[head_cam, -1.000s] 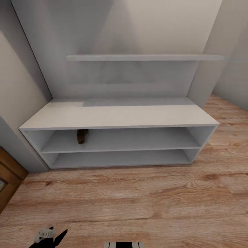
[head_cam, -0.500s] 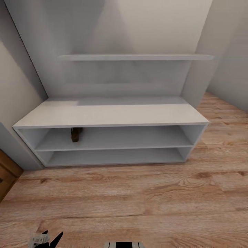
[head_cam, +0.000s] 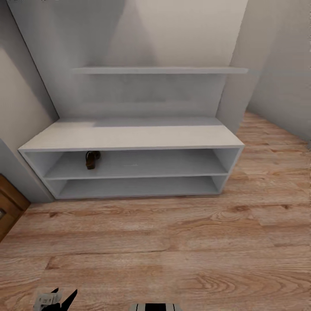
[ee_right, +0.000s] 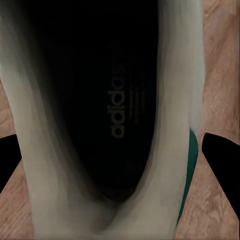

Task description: Pick up the two gym shoes and the two sandals from the corridor floor and place them onto the hallstand (shoe rack) in the corridor, making sure they are on the rack and not on the floor. Arrange them so the two gym shoes are next to each other and the two sandals are next to each other.

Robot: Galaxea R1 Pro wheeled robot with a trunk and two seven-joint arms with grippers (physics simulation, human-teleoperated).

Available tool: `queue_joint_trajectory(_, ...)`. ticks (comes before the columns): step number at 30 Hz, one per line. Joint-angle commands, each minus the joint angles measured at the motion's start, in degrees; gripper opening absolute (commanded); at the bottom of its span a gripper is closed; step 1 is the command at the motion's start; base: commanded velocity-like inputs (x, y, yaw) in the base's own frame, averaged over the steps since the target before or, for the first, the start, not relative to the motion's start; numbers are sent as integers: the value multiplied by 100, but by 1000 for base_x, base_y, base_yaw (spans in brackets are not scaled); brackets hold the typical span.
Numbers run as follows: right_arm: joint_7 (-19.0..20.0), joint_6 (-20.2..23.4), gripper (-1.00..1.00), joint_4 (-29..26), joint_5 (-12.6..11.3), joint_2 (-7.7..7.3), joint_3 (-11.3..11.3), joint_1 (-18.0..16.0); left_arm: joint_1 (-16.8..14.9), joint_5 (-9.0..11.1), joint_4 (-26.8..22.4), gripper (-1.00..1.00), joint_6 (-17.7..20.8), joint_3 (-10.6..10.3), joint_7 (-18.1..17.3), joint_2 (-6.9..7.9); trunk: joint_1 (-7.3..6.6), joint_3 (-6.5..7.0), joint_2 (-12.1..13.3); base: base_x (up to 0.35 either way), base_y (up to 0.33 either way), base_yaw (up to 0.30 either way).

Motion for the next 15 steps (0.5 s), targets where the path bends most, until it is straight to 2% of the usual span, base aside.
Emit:
queue_joint_trajectory(1,-1,-22,-100,2,-57,-1,14,-3,-3,19,6,100,8,41,-53,-1,-4,-4,-2,-283,-146,0)
queue_joint_trajectory(8,-1,-22,-100,2,-56,-1,15,-3,-3,19,-1,100,8,67,-57,-1,-4,-4,-2,-261,-176,0)
queue_joint_trajectory(15,-1,-22,-100,2,-56,-1,18,-3,-3,19,-5,100,25,75,-44,-1,-4,-4,-2,-33,-59,0)
